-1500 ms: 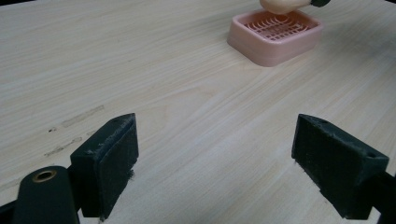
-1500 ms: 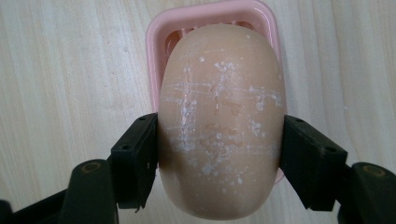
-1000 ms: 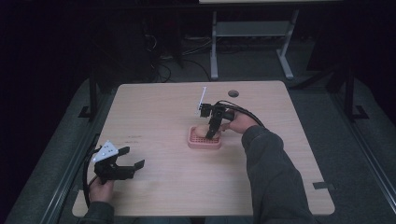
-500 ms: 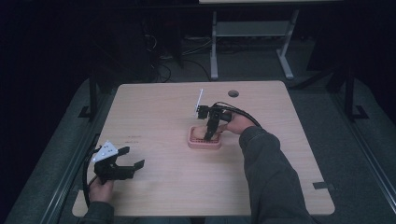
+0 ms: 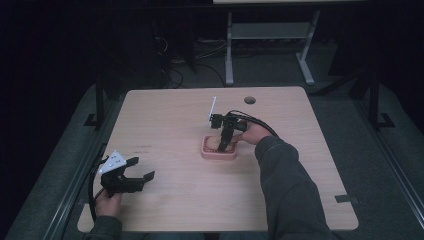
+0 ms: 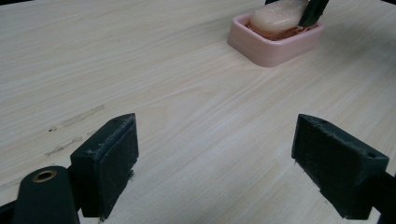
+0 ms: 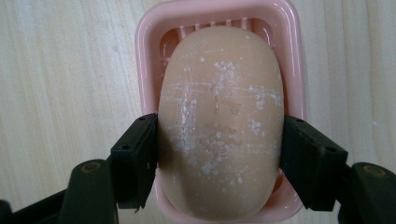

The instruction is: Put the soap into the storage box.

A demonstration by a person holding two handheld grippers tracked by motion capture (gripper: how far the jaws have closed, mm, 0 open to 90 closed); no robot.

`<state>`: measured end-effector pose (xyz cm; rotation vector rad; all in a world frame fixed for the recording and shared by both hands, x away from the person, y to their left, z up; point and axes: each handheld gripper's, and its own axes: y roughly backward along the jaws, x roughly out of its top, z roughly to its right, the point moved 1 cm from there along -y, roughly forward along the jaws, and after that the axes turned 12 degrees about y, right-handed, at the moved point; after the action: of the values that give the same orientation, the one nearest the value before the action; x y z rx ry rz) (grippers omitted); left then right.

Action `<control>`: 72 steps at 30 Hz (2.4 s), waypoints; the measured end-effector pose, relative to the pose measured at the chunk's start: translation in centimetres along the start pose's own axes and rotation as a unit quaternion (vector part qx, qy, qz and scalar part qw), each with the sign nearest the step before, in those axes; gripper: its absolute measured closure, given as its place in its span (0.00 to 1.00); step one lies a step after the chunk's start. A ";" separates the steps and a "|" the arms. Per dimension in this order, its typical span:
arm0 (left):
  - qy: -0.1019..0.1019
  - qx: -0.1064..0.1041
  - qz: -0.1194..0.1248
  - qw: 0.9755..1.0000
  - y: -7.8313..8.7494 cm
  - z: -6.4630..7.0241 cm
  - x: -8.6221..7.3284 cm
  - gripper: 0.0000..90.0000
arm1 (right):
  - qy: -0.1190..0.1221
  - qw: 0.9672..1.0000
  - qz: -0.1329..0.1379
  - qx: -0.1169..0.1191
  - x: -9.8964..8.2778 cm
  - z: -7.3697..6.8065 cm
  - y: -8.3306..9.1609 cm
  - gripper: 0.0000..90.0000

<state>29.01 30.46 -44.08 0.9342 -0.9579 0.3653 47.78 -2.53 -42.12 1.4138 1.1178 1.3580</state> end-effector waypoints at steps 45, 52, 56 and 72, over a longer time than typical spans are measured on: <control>0.000 -0.001 0.000 1.000 -0.2 0.2 0.0 0.16 | -0.031 0.999 0.041 -0.008 -1.8 -0.9 1.6 0.29; -0.003 -0.001 0.000 1.000 -0.2 0.2 0.0 0.16 | -0.036 0.998 0.048 -0.012 -2.6 -1.4 1.9 0.28; -0.003 -0.001 -0.001 1.000 -0.2 0.2 0.0 0.16 | -0.041 0.998 0.049 -0.011 -3.1 -1.6 2.0 0.28; -0.002 0.003 -0.001 1.000 -0.2 0.2 0.0 0.16 | -0.056 0.996 0.065 -0.022 -5.6 -2.9 3.1 0.27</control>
<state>29.01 30.22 -44.15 0.9403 -0.9596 0.3657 44.96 -8.73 -40.31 1.5329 0.9320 1.3683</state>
